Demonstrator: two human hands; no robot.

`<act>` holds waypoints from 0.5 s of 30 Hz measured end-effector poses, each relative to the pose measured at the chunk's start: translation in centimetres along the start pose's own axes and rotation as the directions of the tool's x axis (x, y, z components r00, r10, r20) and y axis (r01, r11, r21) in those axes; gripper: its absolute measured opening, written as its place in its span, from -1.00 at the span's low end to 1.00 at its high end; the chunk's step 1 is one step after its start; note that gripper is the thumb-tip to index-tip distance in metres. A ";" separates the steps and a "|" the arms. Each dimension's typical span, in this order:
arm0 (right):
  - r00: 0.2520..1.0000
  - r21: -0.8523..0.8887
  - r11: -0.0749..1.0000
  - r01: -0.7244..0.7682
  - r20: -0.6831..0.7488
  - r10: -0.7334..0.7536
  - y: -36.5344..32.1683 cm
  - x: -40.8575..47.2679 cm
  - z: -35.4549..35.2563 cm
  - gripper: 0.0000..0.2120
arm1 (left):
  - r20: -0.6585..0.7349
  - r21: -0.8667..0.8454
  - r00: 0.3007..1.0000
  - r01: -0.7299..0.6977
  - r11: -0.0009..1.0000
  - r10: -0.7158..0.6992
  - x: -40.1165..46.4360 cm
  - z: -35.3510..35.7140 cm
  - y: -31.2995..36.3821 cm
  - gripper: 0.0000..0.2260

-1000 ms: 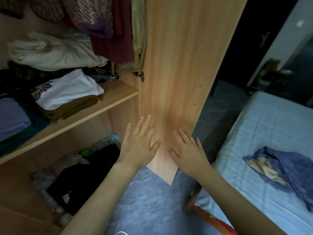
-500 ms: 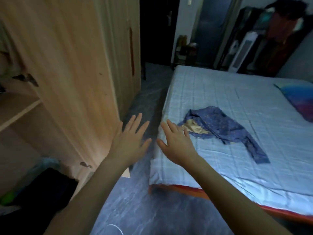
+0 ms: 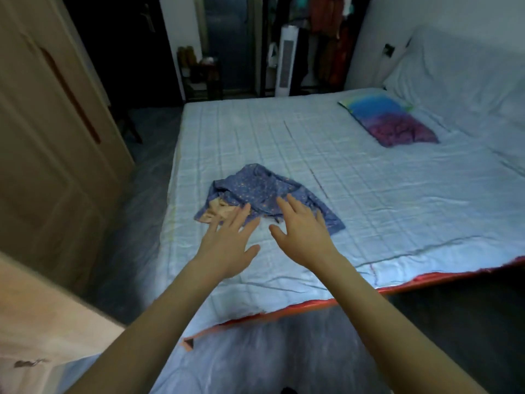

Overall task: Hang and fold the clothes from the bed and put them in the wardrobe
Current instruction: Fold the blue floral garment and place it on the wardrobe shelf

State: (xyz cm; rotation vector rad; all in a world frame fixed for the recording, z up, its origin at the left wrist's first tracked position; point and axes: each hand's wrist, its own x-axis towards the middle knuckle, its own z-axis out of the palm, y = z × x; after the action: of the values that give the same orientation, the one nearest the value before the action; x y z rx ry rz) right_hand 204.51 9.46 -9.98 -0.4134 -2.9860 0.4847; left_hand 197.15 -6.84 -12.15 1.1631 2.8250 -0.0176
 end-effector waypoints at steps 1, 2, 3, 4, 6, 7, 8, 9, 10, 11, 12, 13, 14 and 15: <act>0.999 0.008 1.000 -0.028 -0.020 0.028 2.2 0.6 -0.7 -0.37 | 0.009 0.011 1.000 -0.026 1.000 0.026 1.8 -0.1 1.5 -0.43; 0.998 0.012 0.999 -0.052 -0.035 0.052 4.2 1.2 -1.4 -0.38 | 0.011 0.015 0.999 -0.052 0.999 0.052 3.6 -0.2 3.0 -0.43; 0.997 0.012 0.998 -0.069 -0.044 0.069 6.2 1.7 -2.0 -0.38 | 0.010 0.013 0.997 -0.076 0.997 0.076 5.4 -0.2 4.5 -0.42; 0.995 0.012 0.997 -0.080 -0.050 0.081 7.9 2.2 -2.5 -0.39 | 0.012 0.006 0.995 -0.095 0.995 0.095 7.0 -0.3 5.8 -0.42; 0.993 0.017 0.995 -0.103 -0.058 0.104 10.9 3.2 -3.3 -0.40 | 0.032 0.002 0.992 -0.122 0.993 0.122 9.7 -0.4 8.0 -0.43; 0.992 0.019 0.993 -0.113 -0.061 0.114 12.2 3.7 -3.6 -0.40 | 0.045 0.009 0.990 -0.131 0.991 0.131 10.8 -0.3 8.8 -0.42; 0.991 0.016 0.993 -0.119 -0.064 0.119 13.3 4.2 -3.7 -0.40 | 0.060 0.018 0.989 -0.136 0.991 0.135 11.8 -0.1 9.4 -0.42; 0.990 0.013 0.993 -0.121 -0.066 0.122 14.3 4.7 -3.9 -0.41 | 0.076 0.026 0.988 -0.137 0.990 0.135 12.8 0.1 9.9 -0.42; 0.990 0.011 0.992 -0.124 -0.064 0.124 15.2 5.3 -3.9 -0.42 | 0.091 0.032 0.987 -0.134 0.991 0.130 13.7 0.3 10.1 -0.42; 0.990 0.014 0.992 -0.126 -0.061 0.126 15.9 5.9 -3.9 -0.42 | 0.105 0.039 0.987 -0.130 0.991 0.125 14.6 0.4 10.3 -0.41; 0.991 0.020 0.992 -0.125 -0.055 0.126 16.5 6.5 -3.9 -0.43 | 0.116 0.049 0.986 -0.128 0.991 0.122 15.3 0.6 10.3 -0.41; 0.991 0.027 0.992 -0.123 -0.047 0.124 16.9 7.2 -3.7 -0.43 | 0.127 0.056 0.985 -0.127 0.990 0.119 16.0 0.7 10.2 -0.40; 0.992 0.037 0.992 -0.122 -0.037 0.124 17.3 8.1 -3.6 -0.44 | 0.137 0.057 0.984 -0.122 0.991 0.114 16.7 0.9 10.1 -0.40; 0.992 0.052 0.991 -0.123 -0.024 0.124 17.5 8.9 -3.3 -0.44 | 0.150 0.054 0.983 -0.116 0.992 0.107 17.3 1.0 9.8 -0.40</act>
State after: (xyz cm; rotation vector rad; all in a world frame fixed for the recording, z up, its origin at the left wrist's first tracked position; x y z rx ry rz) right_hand 200.73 28.91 -12.13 -0.5980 -2.9273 0.5592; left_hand 191.90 12.24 -14.42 1.2751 2.6462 -0.1781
